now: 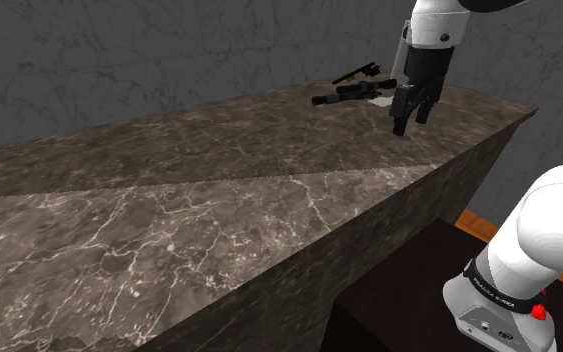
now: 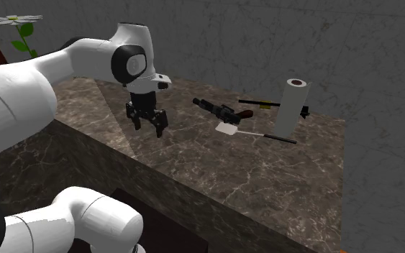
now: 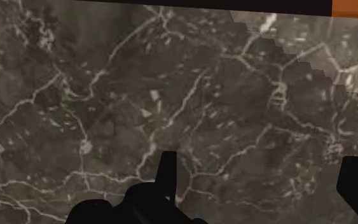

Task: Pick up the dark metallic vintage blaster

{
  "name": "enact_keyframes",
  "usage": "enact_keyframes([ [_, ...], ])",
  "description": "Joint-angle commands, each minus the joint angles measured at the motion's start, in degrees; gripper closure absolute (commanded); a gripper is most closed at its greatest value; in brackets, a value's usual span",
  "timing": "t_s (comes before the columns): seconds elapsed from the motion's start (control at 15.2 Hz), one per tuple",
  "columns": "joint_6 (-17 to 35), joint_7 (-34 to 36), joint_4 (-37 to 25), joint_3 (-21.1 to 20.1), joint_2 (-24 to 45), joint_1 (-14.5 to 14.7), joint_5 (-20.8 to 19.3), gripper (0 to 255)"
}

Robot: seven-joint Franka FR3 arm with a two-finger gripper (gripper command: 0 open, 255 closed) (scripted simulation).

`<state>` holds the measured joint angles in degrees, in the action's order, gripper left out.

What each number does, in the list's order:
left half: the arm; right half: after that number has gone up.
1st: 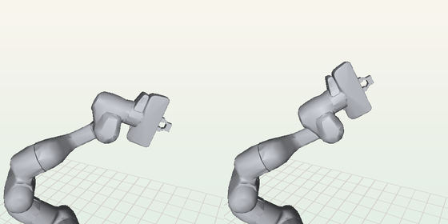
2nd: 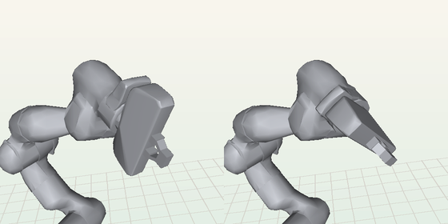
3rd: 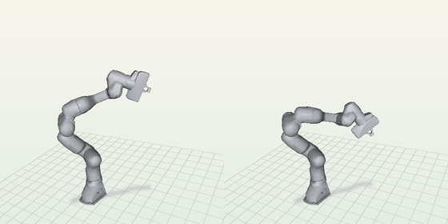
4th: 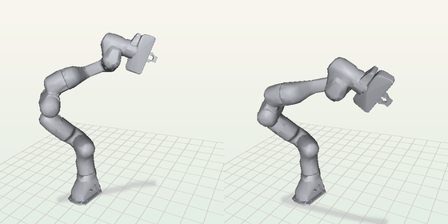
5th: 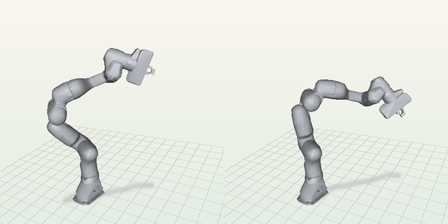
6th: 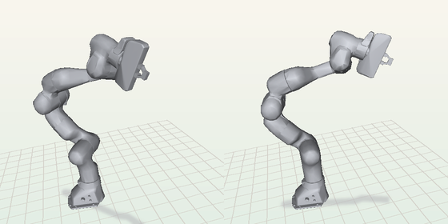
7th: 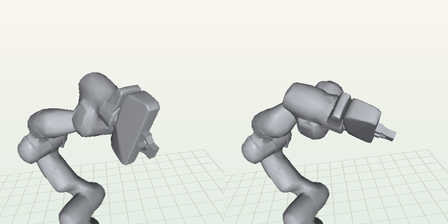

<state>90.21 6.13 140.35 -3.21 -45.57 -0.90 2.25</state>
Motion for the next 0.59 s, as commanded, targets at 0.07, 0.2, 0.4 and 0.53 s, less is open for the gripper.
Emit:
enact_keyframes([
  [0.07,0.3,-3.7,-0.9,1.6,1.2,0.3,-1.4,0],
  [0.2,0.9,-11.0,-3.0,4.8,3.8,1.1,-3.9,0],
  [0.4,2.0,-21.9,-7.0,9.1,8.6,2.4,-6.8,0],
  [0.53,2.7,-29.0,-10.2,11.8,12.2,3.5,-8.3,0],
])
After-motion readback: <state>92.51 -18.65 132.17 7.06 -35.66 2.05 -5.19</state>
